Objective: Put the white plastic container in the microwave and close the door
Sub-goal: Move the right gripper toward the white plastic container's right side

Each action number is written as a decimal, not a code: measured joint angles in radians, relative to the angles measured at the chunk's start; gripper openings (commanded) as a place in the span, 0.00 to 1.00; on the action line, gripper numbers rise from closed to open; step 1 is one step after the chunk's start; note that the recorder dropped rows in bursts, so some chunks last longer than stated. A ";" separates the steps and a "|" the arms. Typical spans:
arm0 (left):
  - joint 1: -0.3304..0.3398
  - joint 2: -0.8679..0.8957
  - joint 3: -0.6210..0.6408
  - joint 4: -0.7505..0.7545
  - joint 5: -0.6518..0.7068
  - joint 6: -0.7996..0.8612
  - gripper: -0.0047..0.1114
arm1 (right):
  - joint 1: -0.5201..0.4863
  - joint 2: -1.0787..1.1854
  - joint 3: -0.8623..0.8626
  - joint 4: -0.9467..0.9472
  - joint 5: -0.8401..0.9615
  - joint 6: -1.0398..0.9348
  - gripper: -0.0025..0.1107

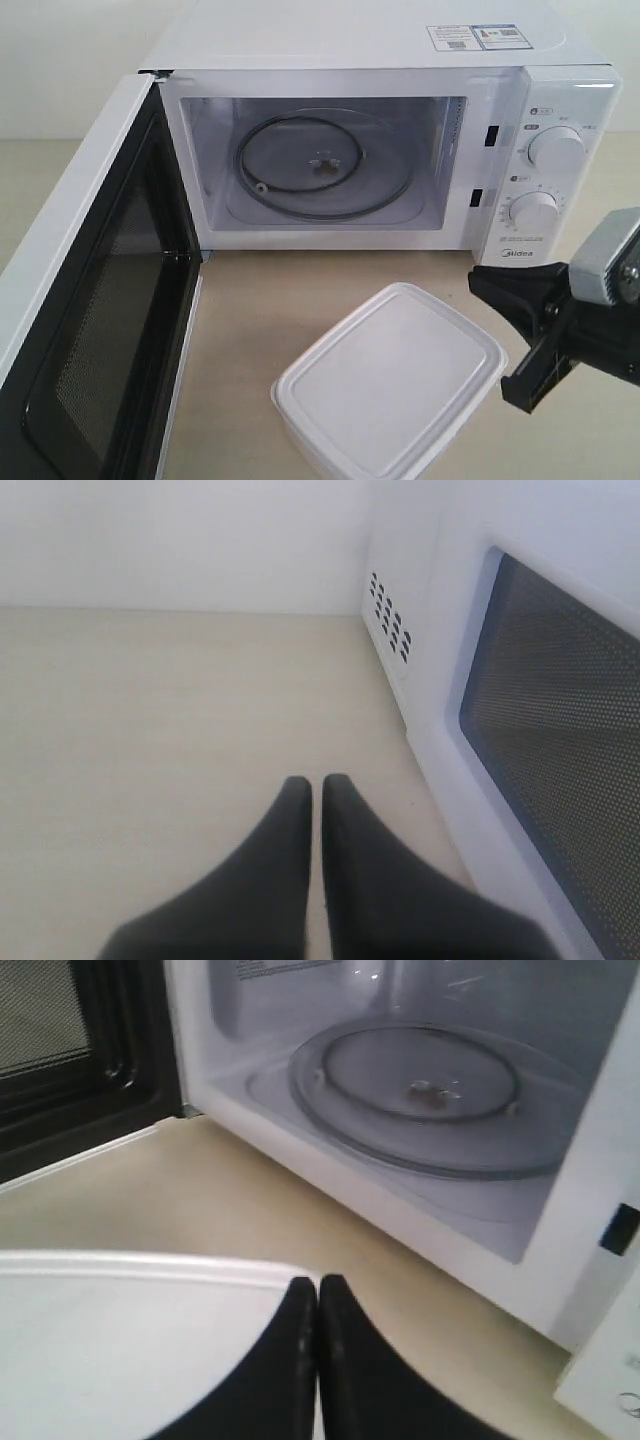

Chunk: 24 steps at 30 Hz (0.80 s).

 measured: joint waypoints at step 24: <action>0.000 0.000 0.000 0.000 0.000 0.000 0.08 | 0.000 0.002 0.116 -0.240 0.118 0.073 0.02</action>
